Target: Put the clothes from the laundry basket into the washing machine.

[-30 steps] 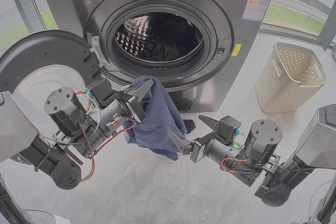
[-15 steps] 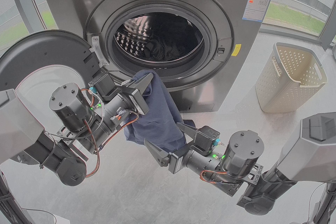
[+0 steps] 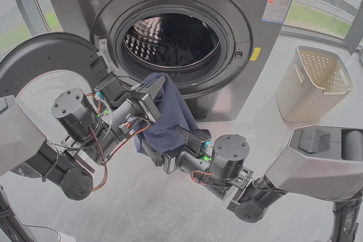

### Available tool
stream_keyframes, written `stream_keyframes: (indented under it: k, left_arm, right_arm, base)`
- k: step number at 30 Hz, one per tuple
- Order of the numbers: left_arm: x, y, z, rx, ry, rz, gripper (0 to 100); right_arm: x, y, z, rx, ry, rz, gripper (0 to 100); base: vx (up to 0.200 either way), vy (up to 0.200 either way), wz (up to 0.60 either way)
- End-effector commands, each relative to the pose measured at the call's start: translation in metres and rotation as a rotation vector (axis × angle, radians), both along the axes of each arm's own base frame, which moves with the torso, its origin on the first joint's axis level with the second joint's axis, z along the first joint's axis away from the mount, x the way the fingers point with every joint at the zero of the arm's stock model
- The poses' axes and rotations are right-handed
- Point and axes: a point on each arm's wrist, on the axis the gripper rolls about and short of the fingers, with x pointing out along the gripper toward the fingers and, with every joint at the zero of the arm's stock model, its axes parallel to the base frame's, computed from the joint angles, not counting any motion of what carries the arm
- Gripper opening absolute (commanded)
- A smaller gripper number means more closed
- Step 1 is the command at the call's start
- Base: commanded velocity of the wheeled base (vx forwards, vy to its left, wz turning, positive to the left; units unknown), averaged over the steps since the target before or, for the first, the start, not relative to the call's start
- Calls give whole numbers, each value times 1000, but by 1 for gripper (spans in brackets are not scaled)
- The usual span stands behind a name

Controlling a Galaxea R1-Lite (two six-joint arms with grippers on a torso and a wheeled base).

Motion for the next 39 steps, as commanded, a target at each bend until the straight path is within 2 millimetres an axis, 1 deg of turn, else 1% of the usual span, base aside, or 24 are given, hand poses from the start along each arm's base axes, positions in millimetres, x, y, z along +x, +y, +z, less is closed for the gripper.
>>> stream_keyframes:
  k: [1,2,6,12,14,15,16,17,20,24,27,32,34,35,37,39]
  left_arm:
    - [-1,0,2,-3,-4,-2,0]
    - [-2,0,2,-3,-4,-4,0]
    - [-2,0,0,0,1,-4,0]
    - [-2,0,-1,3,6,-4,0]
    - [-3,0,-2,5,9,-4,0]
    - [-3,0,-2,5,9,-5,0]
    - [-3,0,-2,5,9,-5,0]
    - [-3,0,-2,6,10,-5,0]
    - [-3,0,-2,6,10,-5,0]
    - [-3,1,-2,4,10,-3,0]
    - [-3,1,-1,3,9,-3,0]
    - [-4,2,1,-1,2,-3,0]
    - [-4,2,2,-3,2,-3,0]
    - [-4,2,2,-3,2,-3,0]
    - [-4,2,1,-3,3,-3,0]
    - [-4,2,1,-3,3,-3,0]
  right_arm:
    - [27,4,-9,-11,9,-52,100]
    - [34,4,-6,-7,7,-68,100]
    - [48,3,-1,-3,6,-97,100]
    - [59,-8,-1,-8,10,-167,100]
    - [68,-20,2,-16,-1,-211,100]
    - [70,-22,3,-18,-4,-217,100]
    - [75,-32,6,-19,-13,-242,100]
    - [77,-34,7,-18,-14,-248,100]
    - [83,-55,21,-13,-29,-297,100]
    - [89,-77,26,-24,-32,-348,100]
    - [94,-89,25,-34,-27,-378,100]
    - [96,-97,22,-43,-18,-396,100]
    - [96,-98,18,-50,-10,-397,100]
    - [92,-98,12,-63,5,-393,100]
    - [87,-98,5,-78,24,-382,100]
    - [83,-97,2,-85,30,-374,100]
  base:
    - [0,0,0]
    - [0,0,0]
    - [0,0,0]
    - [0,0,0]
    - [0,0,0]
    - [0,0,0]
    - [0,0,0]
    - [0,0,0]
    - [0,0,0]
    - [0,0,0]
    - [0,0,0]
    - [0,0,0]
    - [0,0,0]
    - [0,0,0]
    - [0,0,0]
    - [0,0,0]
